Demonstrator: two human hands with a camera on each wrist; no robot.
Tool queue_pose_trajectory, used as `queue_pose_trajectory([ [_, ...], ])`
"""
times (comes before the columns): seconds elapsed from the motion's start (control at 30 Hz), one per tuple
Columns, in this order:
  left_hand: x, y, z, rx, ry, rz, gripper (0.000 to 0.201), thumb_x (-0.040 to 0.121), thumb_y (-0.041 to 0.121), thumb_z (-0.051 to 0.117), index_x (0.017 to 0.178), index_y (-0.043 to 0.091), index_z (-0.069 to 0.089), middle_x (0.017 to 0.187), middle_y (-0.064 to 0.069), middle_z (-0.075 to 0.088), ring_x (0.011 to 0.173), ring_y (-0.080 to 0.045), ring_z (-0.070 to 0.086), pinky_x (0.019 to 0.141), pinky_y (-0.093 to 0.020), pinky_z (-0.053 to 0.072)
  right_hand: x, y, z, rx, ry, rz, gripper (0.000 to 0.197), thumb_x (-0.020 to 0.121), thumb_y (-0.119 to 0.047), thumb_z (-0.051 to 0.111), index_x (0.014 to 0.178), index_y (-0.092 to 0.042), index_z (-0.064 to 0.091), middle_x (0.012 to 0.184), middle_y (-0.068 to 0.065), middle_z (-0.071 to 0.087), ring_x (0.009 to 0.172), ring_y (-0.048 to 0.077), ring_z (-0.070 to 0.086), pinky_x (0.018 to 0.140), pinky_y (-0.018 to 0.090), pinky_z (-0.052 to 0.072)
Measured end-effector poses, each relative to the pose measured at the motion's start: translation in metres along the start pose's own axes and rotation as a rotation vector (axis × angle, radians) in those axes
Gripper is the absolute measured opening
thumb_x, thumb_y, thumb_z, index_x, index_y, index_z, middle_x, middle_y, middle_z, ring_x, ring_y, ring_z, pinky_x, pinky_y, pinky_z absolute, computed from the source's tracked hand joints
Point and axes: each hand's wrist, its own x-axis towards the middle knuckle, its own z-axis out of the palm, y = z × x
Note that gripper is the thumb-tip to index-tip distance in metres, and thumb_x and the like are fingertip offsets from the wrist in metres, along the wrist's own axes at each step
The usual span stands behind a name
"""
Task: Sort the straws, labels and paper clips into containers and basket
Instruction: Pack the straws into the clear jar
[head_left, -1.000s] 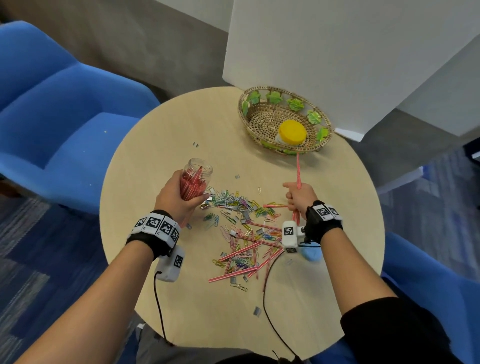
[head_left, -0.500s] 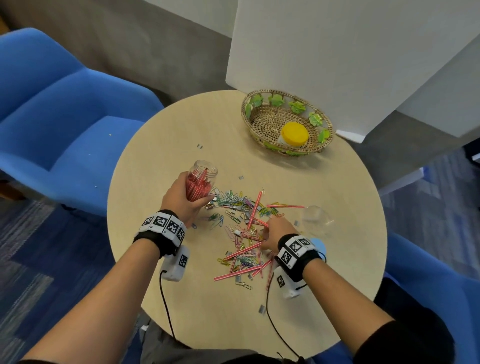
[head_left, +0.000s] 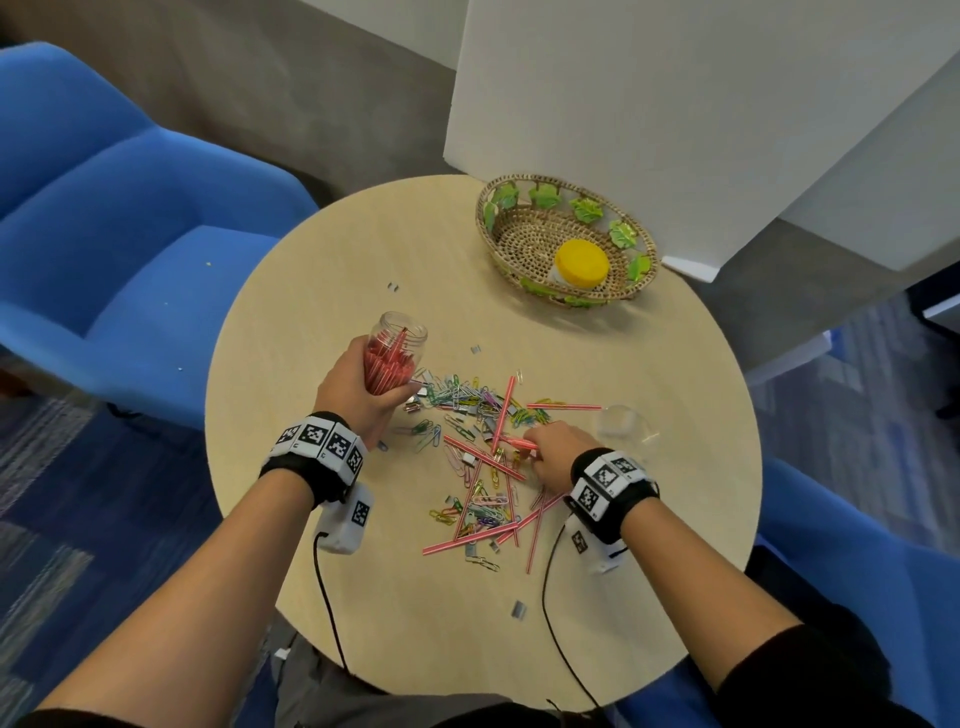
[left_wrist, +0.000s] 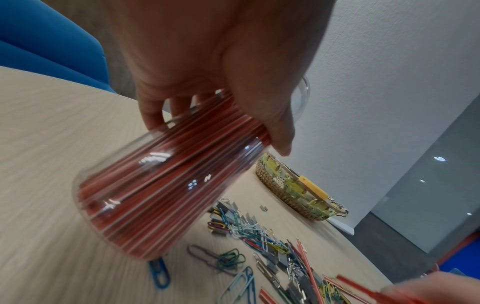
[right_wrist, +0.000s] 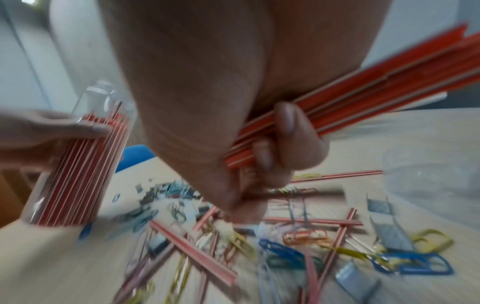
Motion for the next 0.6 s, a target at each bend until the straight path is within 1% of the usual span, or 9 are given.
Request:
queue_pose_trajectory([
  [0.07,0.000,-0.001,0.000,-0.004,0.010,-0.006,0.059,0.075,0.045,0.083,0.117,0.021,0.049,0.110,0.000,0.064,0.093,-0.019,0.058,0.079,-0.031,0.044,0.002,0.006,-0.011,0.115,0.016,-0.035,0.009,0.093,-0.019,0.052,0.099,-0.021,0.059,0.082,-0.008,0.054,0.073,0.015,0.058,0.063,0.026,0.046],
  [0.1,0.001,-0.001,0.000,-0.004,0.009,-0.007,0.058,0.076,0.045,0.083,0.116,0.022,0.048,0.109,0.001,0.064,0.093,-0.019,0.058,0.078,-0.031,0.043,0.006,0.008,-0.017,0.148,0.059,-0.042,0.011,0.092,-0.020,0.054,0.102,-0.021,0.059,0.080,-0.011,0.052,0.072,0.014,0.057,0.061,0.025,0.043],
  [0.17,0.001,0.000,0.000,-0.002,0.000,-0.003,0.059,0.076,0.045,0.083,0.117,0.022,0.048,0.111,0.000,0.064,0.096,-0.021,0.060,0.079,-0.031,0.043,0.015,0.007,-0.028,0.107,0.167,-0.056,0.018,0.090,-0.021,0.057,0.106,-0.024,0.061,0.081,-0.010,0.056,0.080,0.020,0.061,0.067,0.027,0.041],
  [0.2,0.003,-0.001,0.001,0.000,-0.003,-0.003,0.061,0.076,0.045,0.083,0.120,0.021,0.048,0.114,-0.001,0.065,0.099,-0.022,0.061,0.080,-0.031,0.043,0.022,0.003,-0.032,0.061,0.191,-0.073,0.025,0.089,-0.018,0.058,0.113,-0.025,0.062,0.088,-0.005,0.061,0.088,0.024,0.063,0.071,0.028,0.043],
  [0.27,0.004,-0.002,0.003,0.006,-0.010,-0.003,0.067,0.075,0.046,0.083,0.126,0.020,0.048,0.117,-0.002,0.065,0.104,-0.024,0.062,0.083,-0.031,0.044,0.033,-0.009,-0.036,-0.031,0.160,-0.116,0.035,0.090,-0.015,0.058,0.124,-0.024,0.061,0.103,0.002,0.067,0.097,0.027,0.064,0.076,0.032,0.047],
  [0.37,0.006,-0.003,0.004,0.016,-0.016,0.009,0.070,0.074,0.048,0.084,0.127,0.019,0.049,0.117,-0.003,0.065,0.105,-0.024,0.063,0.084,-0.031,0.045,0.049,-0.020,-0.031,-0.182,0.111,-0.188,0.023,0.093,-0.031,0.057,0.114,-0.025,0.064,0.097,0.003,0.068,0.092,0.028,0.066,0.074,0.032,0.051],
  [0.43,0.006,-0.003,0.004,0.015,-0.019,0.017,0.070,0.074,0.048,0.083,0.127,0.019,0.049,0.117,-0.003,0.065,0.104,-0.023,0.063,0.083,-0.031,0.045,0.053,-0.019,-0.032,-0.204,0.124,-0.201,0.025,0.093,-0.038,0.057,0.113,-0.024,0.065,0.094,0.004,0.068,0.088,0.027,0.066,0.073,0.032,0.051],
  [0.53,0.004,-0.004,0.003,0.007,-0.026,0.025,0.071,0.074,0.049,0.083,0.128,0.019,0.049,0.116,-0.001,0.065,0.103,-0.021,0.062,0.084,-0.030,0.045,0.056,-0.013,-0.037,-0.242,0.131,-0.200,0.020,0.097,-0.029,0.054,0.110,-0.017,0.063,0.096,0.005,0.068,0.089,0.027,0.064,0.069,0.030,0.044],
  [0.6,0.005,-0.004,0.003,0.009,-0.031,0.023,0.072,0.074,0.049,0.083,0.128,0.019,0.049,0.117,-0.001,0.065,0.103,-0.020,0.062,0.084,-0.030,0.045,0.056,-0.009,-0.039,-0.172,0.161,-0.212,0.013,0.098,-0.021,0.052,0.108,-0.015,0.059,0.094,0.006,0.067,0.085,0.026,0.063,0.067,0.030,0.043],
])
